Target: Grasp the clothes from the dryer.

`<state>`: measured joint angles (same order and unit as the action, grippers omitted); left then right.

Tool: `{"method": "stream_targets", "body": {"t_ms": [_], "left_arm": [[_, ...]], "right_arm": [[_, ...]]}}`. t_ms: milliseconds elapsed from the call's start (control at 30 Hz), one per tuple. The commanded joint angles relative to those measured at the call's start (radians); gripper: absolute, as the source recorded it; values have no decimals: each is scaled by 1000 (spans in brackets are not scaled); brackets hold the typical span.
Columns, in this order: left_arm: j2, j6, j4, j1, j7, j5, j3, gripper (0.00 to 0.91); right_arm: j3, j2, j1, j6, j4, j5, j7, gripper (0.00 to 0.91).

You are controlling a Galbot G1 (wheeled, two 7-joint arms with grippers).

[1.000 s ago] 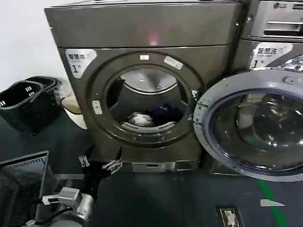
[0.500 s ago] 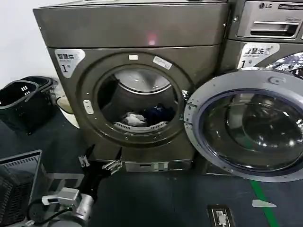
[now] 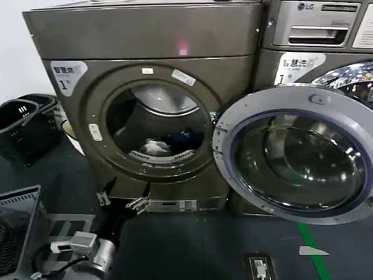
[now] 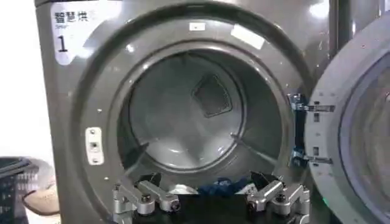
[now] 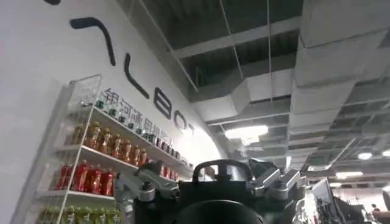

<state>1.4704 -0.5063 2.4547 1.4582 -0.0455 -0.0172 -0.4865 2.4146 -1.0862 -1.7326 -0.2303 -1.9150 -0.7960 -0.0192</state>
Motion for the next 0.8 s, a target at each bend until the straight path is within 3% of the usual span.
{"method": "stream_targets", "body": {"t_ms": [33, 433, 800], "left_arm": [[-3, 12, -14, -5, -1, -5, 1, 907], [-6, 18, -24, -21, -2, -15, 7, 907], [-4, 16, -12, -16, -1, -16, -1, 907]], "right_arm": [[-2, -3, 3, 2, -4, 1, 0, 907], [8, -2, -4, 7, -7, 1, -4, 907], [1, -4, -9, 72, -5, 0, -18, 907]]}}
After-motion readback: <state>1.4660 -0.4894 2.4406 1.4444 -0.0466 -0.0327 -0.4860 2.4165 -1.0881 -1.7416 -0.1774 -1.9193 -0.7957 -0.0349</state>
